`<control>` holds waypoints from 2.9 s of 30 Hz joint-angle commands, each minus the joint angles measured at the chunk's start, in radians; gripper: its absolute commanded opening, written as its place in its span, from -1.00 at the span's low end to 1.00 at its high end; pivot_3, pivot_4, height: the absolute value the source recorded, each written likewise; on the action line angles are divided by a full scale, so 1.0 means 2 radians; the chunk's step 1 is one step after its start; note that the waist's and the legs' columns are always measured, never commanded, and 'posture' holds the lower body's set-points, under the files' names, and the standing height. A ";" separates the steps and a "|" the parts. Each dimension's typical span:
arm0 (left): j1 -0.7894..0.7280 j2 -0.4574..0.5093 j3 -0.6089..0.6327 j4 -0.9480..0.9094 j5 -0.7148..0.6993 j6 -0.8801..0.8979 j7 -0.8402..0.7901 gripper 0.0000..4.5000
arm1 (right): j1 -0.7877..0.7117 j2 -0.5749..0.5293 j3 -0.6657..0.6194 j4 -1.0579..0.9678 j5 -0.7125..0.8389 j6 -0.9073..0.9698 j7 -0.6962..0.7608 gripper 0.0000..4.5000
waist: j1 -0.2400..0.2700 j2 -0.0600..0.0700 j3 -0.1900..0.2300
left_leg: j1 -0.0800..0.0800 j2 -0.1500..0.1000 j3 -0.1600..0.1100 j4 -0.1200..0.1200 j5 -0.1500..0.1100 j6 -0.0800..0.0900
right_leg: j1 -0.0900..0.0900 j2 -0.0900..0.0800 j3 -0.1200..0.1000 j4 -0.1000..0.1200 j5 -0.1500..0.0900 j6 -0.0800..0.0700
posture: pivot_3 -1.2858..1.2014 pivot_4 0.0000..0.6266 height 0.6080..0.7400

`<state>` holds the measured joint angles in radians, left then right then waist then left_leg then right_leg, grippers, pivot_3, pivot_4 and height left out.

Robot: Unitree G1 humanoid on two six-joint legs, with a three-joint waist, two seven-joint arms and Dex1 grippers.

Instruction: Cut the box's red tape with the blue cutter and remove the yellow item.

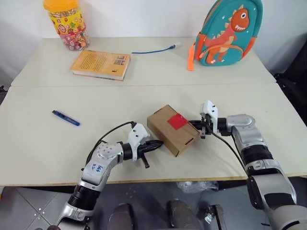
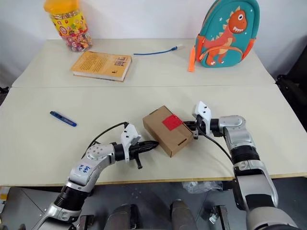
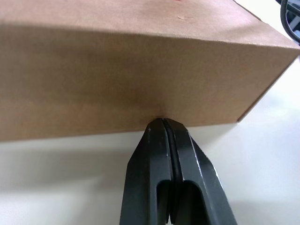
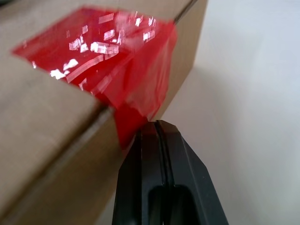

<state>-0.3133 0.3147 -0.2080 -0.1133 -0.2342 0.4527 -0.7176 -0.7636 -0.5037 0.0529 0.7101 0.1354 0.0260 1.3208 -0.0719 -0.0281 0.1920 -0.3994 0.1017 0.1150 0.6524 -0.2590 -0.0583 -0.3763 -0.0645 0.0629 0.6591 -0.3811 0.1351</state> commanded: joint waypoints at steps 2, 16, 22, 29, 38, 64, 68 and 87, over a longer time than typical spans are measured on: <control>0.001 -0.011 -0.005 -0.020 0.001 -0.001 0.013 -0.99 | 0.014 -0.005 0.000 -0.032 0.006 0.006 -0.003 -1.00 | 0.000 0.000 0.000 | 0.000 0.000 0.000 0.000 0.000 0.000 | 0.000 0.000 0.000 0.000 0.000 0.000 | 0.03 -0.52 1.00; 0.127 0.078 0.134 -0.136 -0.067 0.045 0.010 -0.35 | 0.053 -0.063 -0.076 -0.093 0.087 0.020 0.007 -0.45 | -0.003 0.000 0.000 | 0.000 0.000 0.000 -0.002 0.000 0.000 | 0.000 0.000 0.000 -0.001 0.000 0.000 | 0.03 -0.52 1.00; 0.272 0.083 0.353 -0.135 -0.118 -0.055 0.007 0.46 | 0.134 -0.106 -0.129 -0.263 0.156 0.082 -0.007 0.47 | -0.005 0.000 0.000 | 0.001 0.000 0.000 -0.002 0.000 0.000 | 0.001 0.000 0.000 -0.002 0.000 -0.001 | 0.03 -0.52 1.00; 0.362 0.055 0.550 -0.034 -0.143 -0.124 0.062 1.00 | 0.235 -0.078 -0.145 -0.472 0.282 0.144 -0.030 1.00 | -0.004 0.000 0.000 | 0.001 0.001 0.000 -0.002 -0.005 0.003 | 0.002 0.000 0.000 -0.004 -0.001 -0.001 | 0.03 -0.52 1.00; 0.373 0.000 0.569 -0.098 -0.181 -0.126 0.143 1.00 | 0.213 -0.056 -0.143 -0.497 0.307 0.125 -0.059 1.00 | 0.007 -0.004 -0.002 | 0.001 0.000 0.000 -0.002 -0.008 0.005 | 0.004 -0.002 -0.002 -0.008 0.000 -0.002 | 0.03 -0.52 1.00; -0.164 -0.139 0.301 -0.008 0.064 0.240 0.718 1.00 | 0.177 -0.106 -0.141 -0.473 0.326 0.167 -0.042 1.00 | 0.023 -0.004 -0.002 | 0.005 0.001 0.003 -0.001 -0.007 0.002 | 0.008 0.000 0.000 -0.012 0.001 0.001 | 0.03 -0.52 1.00; -0.167 -0.159 0.308 -0.013 0.077 0.243 0.728 1.00 | 0.182 -0.103 -0.143 -0.481 0.328 0.168 -0.054 1.00 | 0.024 -0.004 -0.002 | 0.005 0.001 0.003 -0.001 -0.007 0.002 | 0.008 0.000 0.000 -0.012 0.001 0.001 | 0.03 -0.52 1.00; -0.181 -0.155 0.394 0.126 0.056 0.132 0.737 1.00 | 0.174 -0.094 -0.134 -0.484 0.317 0.155 -0.072 1.00 | 0.022 -0.003 -0.002 | 0.005 0.001 0.003 -0.001 -0.007 0.001 | 0.008 0.000 0.000 -0.011 0.001 0.001 | 0.03 -0.52 1.00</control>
<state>-0.6958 0.0009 0.5360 0.1002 -0.1087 0.7056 0.7464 -0.4053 -0.6965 -0.2023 -0.2305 0.7659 0.3511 1.1813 -0.0280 -0.0351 0.1886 -0.3883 0.1035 0.1207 0.6507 -0.2722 -0.0559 -0.3605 -0.0642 0.0628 0.6375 -0.3781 0.1366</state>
